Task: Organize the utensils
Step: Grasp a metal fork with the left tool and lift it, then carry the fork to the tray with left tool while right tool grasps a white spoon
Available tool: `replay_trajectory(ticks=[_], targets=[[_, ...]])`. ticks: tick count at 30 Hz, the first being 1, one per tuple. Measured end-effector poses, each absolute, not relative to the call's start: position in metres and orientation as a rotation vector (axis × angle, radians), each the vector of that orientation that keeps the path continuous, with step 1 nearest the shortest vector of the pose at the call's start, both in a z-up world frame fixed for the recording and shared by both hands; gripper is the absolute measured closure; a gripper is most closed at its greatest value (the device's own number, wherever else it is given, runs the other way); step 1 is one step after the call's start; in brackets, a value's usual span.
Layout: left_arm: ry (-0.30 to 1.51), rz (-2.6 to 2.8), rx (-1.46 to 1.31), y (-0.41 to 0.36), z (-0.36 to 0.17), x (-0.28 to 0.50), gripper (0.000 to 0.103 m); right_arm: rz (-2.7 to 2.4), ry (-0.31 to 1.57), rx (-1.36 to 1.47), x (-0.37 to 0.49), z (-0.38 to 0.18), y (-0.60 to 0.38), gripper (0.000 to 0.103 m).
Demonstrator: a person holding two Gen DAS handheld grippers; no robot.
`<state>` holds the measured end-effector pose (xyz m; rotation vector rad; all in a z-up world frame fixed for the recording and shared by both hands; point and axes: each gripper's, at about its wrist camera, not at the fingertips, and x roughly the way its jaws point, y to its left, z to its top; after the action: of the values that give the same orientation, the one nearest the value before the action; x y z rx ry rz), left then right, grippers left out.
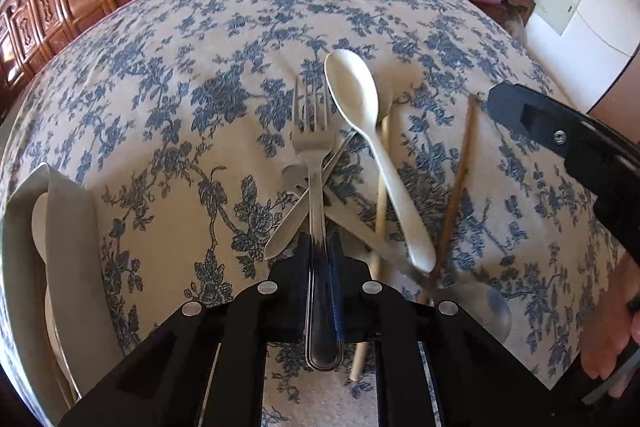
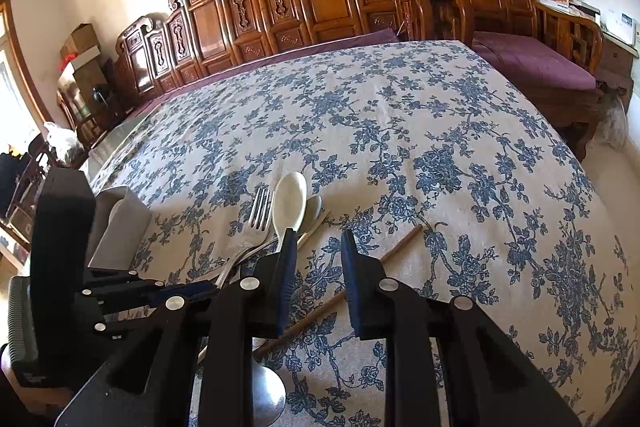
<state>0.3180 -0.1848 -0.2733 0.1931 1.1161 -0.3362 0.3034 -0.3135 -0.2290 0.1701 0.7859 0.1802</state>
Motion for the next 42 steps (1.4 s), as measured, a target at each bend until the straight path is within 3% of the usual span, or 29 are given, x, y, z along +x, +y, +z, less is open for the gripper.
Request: replay_trajectory(ticks=[17,36,42], targets=[[1.003,-0.344,0.201,-0.165,-0.247,0.302,0.096,0.212,0.81,0.188,0.314,-0.234,-0.304,0.078],[0.928,-0.35,0.149,-0.124,-0.217,0.28,0.096,0.227,0.979,0.041,0.337,-0.276,-0.25,0.079],[0.914,-0.342,0.137,-0.116,-0.211,0.275,0.096,0.236,0.994,0.099,0.335,-0.277,-0.262,0.09]])
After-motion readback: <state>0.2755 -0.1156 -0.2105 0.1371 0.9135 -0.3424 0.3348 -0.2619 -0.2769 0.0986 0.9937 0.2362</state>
